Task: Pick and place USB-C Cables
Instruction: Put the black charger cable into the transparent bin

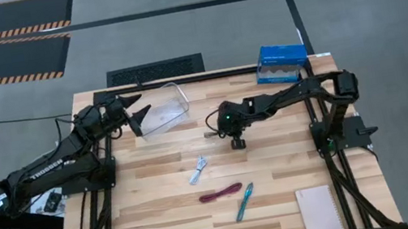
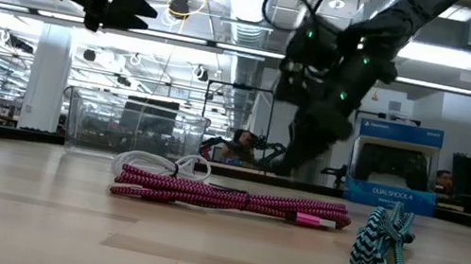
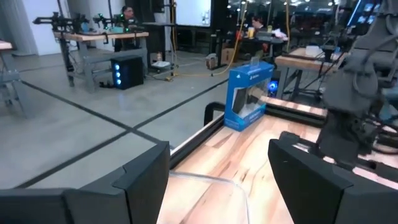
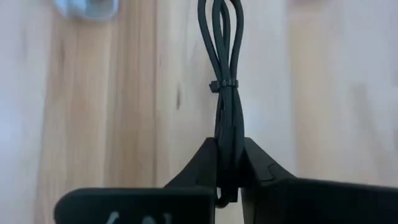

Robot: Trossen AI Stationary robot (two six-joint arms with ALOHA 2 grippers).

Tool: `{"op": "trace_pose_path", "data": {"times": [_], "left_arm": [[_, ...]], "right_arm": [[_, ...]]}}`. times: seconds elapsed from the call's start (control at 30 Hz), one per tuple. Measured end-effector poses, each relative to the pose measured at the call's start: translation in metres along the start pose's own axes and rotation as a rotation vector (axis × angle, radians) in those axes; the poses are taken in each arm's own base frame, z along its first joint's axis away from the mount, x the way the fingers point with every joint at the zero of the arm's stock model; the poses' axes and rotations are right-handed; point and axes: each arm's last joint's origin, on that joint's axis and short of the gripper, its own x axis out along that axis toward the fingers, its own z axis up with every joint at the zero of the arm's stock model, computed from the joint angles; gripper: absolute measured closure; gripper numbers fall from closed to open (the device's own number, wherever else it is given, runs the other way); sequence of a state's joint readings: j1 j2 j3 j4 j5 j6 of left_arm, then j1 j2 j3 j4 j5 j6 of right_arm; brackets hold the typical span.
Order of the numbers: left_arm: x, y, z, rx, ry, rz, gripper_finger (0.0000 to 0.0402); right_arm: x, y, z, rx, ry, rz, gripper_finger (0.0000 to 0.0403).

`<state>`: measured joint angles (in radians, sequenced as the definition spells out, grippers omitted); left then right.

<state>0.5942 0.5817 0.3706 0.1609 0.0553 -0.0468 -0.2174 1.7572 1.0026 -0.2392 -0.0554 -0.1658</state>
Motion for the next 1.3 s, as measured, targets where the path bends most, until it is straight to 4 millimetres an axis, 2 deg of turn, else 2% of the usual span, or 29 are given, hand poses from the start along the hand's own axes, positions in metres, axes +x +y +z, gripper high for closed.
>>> {"op": "trace_pose_path", "data": {"times": [0.13,0.33,0.43,0.57,0.67,0.77,1.03,1.13,1.3], "left_arm": [[0.007,0.001,-0.001,-0.014,0.007,-0.019,0.0141],[0.020,0.000,-0.003,-0.026,-0.007,-0.079,0.0141],[0.027,-0.001,-0.001,-0.035,-0.052,-0.126,0.0141],[0.037,-0.001,0.002,-0.042,-0.116,-0.171,0.0141],[0.043,-0.002,0.004,-0.073,-0.175,-0.232,0.0141],[0.050,-0.005,0.007,-0.118,-0.240,-0.273,0.0141],[0.081,-0.024,0.025,-0.082,-0.240,-0.451,0.0141],[0.088,-0.029,0.028,-0.034,-0.241,-0.487,0.0141],[0.090,-0.030,0.032,-0.033,-0.289,-0.460,0.0141]], "right_arm": [[-0.019,0.000,0.008,0.007,-0.062,-0.011,0.0370],[-0.069,0.006,0.031,-0.046,-0.304,-0.035,0.0370],[-0.104,0.006,0.046,-0.075,-0.514,-0.070,0.0370],[-0.148,0.004,0.062,-0.103,-0.907,-0.065,0.0369],[-0.169,0.000,0.067,-0.116,-1.144,-0.028,0.0369],[-0.169,-0.005,0.064,-0.098,-1.211,0.005,0.0368],[-0.130,-0.009,0.067,-0.044,-1.175,0.049,0.0366],[-0.122,-0.010,0.070,-0.043,-1.230,0.077,0.0366],[-0.119,-0.008,0.075,-0.094,-1.414,0.175,0.0367]]}}
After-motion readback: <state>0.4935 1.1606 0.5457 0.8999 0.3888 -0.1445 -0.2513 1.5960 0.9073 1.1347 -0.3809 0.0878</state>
